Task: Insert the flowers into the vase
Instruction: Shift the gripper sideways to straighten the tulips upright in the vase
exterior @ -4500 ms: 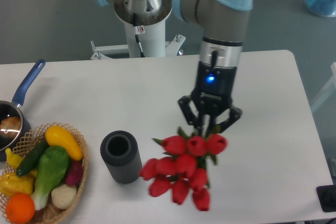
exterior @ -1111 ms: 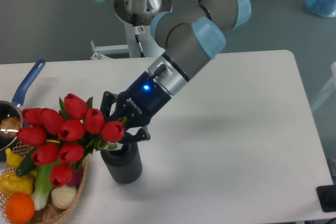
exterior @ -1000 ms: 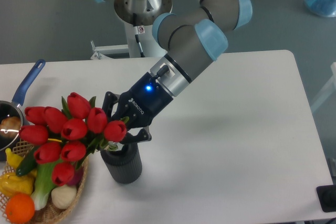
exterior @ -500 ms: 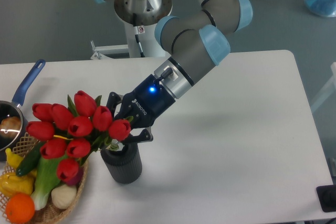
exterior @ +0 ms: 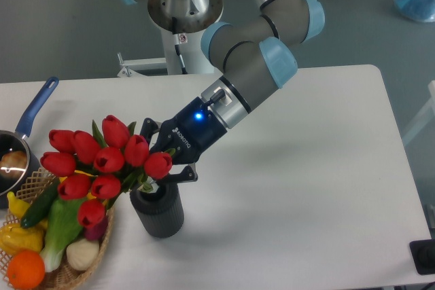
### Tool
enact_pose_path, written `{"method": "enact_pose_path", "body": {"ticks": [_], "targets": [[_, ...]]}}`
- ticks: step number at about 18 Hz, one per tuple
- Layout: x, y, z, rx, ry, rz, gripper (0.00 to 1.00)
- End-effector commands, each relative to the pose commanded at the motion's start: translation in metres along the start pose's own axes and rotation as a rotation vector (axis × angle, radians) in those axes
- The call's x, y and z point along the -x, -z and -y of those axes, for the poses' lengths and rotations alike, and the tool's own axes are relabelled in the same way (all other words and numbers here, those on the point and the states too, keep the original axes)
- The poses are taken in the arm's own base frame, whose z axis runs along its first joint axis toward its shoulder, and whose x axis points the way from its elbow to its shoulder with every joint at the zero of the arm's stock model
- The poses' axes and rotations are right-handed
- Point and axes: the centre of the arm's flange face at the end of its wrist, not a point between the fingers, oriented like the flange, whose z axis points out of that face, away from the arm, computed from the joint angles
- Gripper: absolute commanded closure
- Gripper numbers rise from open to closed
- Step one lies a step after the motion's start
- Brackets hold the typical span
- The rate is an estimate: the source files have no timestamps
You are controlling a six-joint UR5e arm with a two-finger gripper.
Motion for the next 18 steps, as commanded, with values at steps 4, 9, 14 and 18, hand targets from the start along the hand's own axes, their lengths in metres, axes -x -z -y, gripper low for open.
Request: {"method": "enact_pose_path", "body": {"ticks": [4, 9, 14, 18], "targets": [[-0.001, -0.001, -0.006, 0.000, -0.017, -0.003, 0.83], [0.004, -0.004, -0.023, 0.005, -0.031, -0.008, 0.83], [0.009, 0.003, -0.030, -0.056, -0.025, -0.023, 0.83], [0.005, 0.002, -0.045, -0.059, -0.040, -0.027, 0.83]]}}
